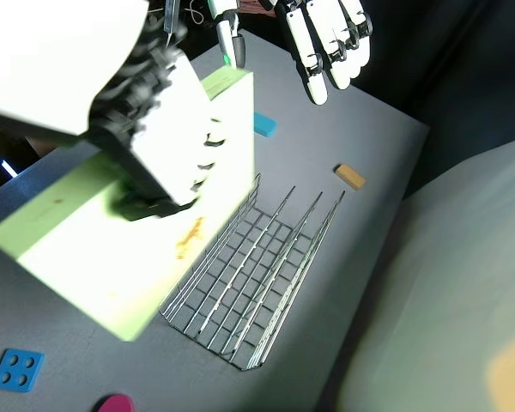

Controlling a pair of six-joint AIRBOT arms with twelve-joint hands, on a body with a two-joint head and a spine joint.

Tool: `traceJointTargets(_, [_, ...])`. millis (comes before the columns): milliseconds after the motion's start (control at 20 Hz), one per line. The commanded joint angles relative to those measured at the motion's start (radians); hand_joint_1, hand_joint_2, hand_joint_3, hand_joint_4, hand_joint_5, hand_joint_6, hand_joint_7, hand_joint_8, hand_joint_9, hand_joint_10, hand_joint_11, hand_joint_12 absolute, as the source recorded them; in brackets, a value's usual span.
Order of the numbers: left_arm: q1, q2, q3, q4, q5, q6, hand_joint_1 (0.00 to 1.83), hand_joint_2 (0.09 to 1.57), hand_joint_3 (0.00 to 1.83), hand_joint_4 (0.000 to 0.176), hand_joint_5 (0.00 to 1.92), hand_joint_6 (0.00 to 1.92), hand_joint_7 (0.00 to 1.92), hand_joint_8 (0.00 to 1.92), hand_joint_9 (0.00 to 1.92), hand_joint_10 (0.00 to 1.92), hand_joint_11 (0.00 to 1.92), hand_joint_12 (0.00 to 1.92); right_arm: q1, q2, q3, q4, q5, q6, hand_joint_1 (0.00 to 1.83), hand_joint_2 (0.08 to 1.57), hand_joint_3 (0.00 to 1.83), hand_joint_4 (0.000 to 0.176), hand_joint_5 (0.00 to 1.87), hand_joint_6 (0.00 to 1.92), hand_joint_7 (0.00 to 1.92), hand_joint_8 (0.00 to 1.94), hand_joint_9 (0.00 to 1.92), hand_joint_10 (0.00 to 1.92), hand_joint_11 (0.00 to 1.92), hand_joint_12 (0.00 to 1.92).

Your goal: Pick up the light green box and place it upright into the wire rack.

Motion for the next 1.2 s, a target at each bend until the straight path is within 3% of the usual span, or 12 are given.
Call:
traceJointTargets(0, [-0.016,0.003,-0.004,0.060,-0.063,0.005,0.24,1.19,0.00,0.106,0.18,0.00,0.17,0.00,0.18,0.00,0.00,0.47,0.006,-0.006,0.010,-0.069,0.057,0.010,1.38,1.11,0.00,0.000,0.90,0.89,1.02,0.95,0.93,1.30,0.90,1.38])
traceJointTargets(150, [-0.016,0.003,-0.004,0.060,-0.063,0.005,0.24,1.19,0.00,0.105,0.19,0.00,0.17,0.00,0.18,0.00,0.00,0.47,-0.009,-0.041,0.051,-0.077,0.075,0.037,1.38,1.11,0.00,0.000,0.91,0.91,1.00,0.95,0.95,1.27,0.89,1.37])
traceJointTargets(200, [-0.016,0.003,-0.004,0.060,-0.061,0.005,0.25,1.19,0.00,0.105,0.19,0.00,0.17,0.00,0.18,0.00,0.00,0.45,-0.019,-0.056,0.063,-0.106,0.076,0.058,1.26,1.10,0.00,0.000,0.96,0.90,1.05,0.98,1.00,1.05,0.88,1.36])
traceJointTargets(300, [-0.015,0.003,-0.002,0.060,-0.060,0.005,0.26,1.20,0.00,0.104,0.22,0.01,0.19,0.01,0.19,0.00,0.00,0.45,-0.033,-0.083,0.090,-0.146,0.089,0.089,1.37,1.09,0.00,0.000,0.97,0.82,1.05,0.87,1.01,1.21,0.89,1.38])
traceJointTargets(350, [-0.015,0.003,-0.001,0.060,-0.060,0.005,0.26,1.20,0.00,0.103,0.24,0.02,0.20,0.01,0.19,0.00,0.00,0.44,-0.036,-0.091,0.100,-0.146,0.090,0.095,1.38,1.10,0.00,0.000,0.94,0.87,1.01,0.93,0.97,1.25,0.90,1.37])
traceJointTargets(650, [-0.015,0.003,-0.002,0.060,-0.060,0.005,0.25,1.20,0.00,0.103,0.24,0.00,0.23,0.01,0.21,0.01,0.00,0.48,-0.069,-0.132,0.143,-0.154,0.104,0.103,1.38,1.11,0.00,0.000,0.93,0.89,1.00,0.96,0.93,1.29,0.90,1.37])
traceJointTargets(700, [-0.015,0.003,-0.002,0.060,-0.060,0.005,0.26,1.20,0.00,0.103,0.23,0.00,0.22,0.00,0.21,0.00,0.00,0.48,-0.073,-0.135,0.148,-0.160,0.111,0.103,1.25,1.10,0.00,0.000,0.99,0.87,1.06,1.00,1.00,1.01,0.93,1.37])
traceJointTargets(850, [-0.015,0.003,-0.003,0.060,-0.060,0.005,0.26,1.20,0.00,0.103,0.23,0.00,0.20,0.00,0.20,0.00,0.00,0.48,-0.087,-0.140,0.160,-0.178,0.129,0.113,1.24,1.10,0.00,0.000,0.99,0.86,1.06,1.00,1.01,0.99,0.93,1.36])
traceJointTargets(900, [-0.015,0.003,-0.003,0.060,-0.060,0.005,0.26,1.20,0.00,0.103,0.23,0.00,0.20,0.00,0.20,0.00,0.00,0.48,-0.090,-0.141,0.163,-0.178,0.134,0.113,1.37,1.11,0.00,0.000,0.93,0.88,1.00,0.97,0.93,1.28,0.90,1.37])
traceJointTargets(1150, [-0.015,0.003,-0.003,0.060,-0.060,0.005,0.26,1.20,0.00,0.103,0.24,0.00,0.20,0.00,0.20,0.00,0.00,0.48,-0.129,-0.154,0.203,-0.179,0.173,0.113,1.38,1.12,0.00,0.000,0.92,0.89,1.01,0.97,0.90,1.31,0.88,1.40])
